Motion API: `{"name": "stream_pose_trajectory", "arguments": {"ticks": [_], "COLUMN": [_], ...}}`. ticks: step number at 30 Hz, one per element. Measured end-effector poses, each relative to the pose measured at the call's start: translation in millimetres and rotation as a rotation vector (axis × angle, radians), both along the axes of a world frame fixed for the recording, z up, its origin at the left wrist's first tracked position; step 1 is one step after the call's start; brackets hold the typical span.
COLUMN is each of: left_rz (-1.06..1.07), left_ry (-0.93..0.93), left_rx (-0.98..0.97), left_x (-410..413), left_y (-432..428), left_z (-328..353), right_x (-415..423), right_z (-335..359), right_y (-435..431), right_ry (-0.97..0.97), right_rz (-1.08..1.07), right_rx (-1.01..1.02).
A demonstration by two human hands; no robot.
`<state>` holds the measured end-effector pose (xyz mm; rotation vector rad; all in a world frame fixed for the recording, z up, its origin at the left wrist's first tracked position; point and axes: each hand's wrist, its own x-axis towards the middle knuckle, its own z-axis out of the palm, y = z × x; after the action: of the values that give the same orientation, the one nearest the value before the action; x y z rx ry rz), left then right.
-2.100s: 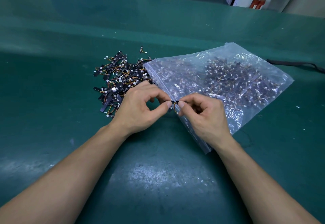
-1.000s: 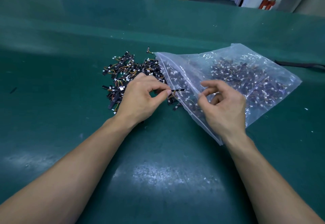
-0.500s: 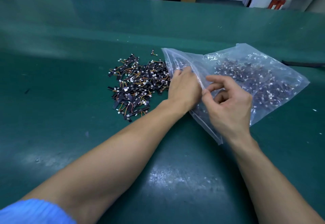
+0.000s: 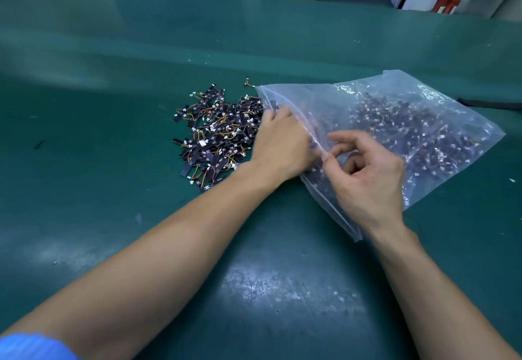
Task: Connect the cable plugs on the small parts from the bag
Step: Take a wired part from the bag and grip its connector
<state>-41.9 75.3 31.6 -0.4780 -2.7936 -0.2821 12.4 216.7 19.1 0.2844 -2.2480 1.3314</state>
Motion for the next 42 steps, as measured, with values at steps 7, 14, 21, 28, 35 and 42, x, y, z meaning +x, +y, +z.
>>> {"name": "stream_pose_trajectory", "arguments": {"ticks": [7,14,21,28,35,42], "left_rz": [-0.018,-0.131,-0.159,-0.112,-0.158,-0.197], "left_ry": [0.016,-0.024,0.002,-0.015,-0.124,-0.153], "left_rx": [0.186,0.109,0.144,0.126,0.105,0.08], "left_x": [18.1,21.2,25.8,27.3,26.2,26.2], "left_y": [-85.6,-79.9,-86.7,-93.8,-92.9,-89.7], "left_z": [-20.9,-21.3,-19.6,-19.1,-23.0,-21.3], "right_x": [-4.1,-5.7,-6.5,-7.1,-6.9,-6.5], "right_z": [-13.6,-18.2,-19.1,-21.7,-21.6,-18.1], "right_y": [-3.5,-3.0,-1.9,-0.5,-0.7,-0.5], "right_ry": [-0.166,-0.199,-0.191,-0.271,-0.349,-0.369], "right_rz": [0.039,0.047,0.036,0.064,0.082,0.09], "right_rx": [0.181,0.218,0.232,0.233,0.243,0.296]}}
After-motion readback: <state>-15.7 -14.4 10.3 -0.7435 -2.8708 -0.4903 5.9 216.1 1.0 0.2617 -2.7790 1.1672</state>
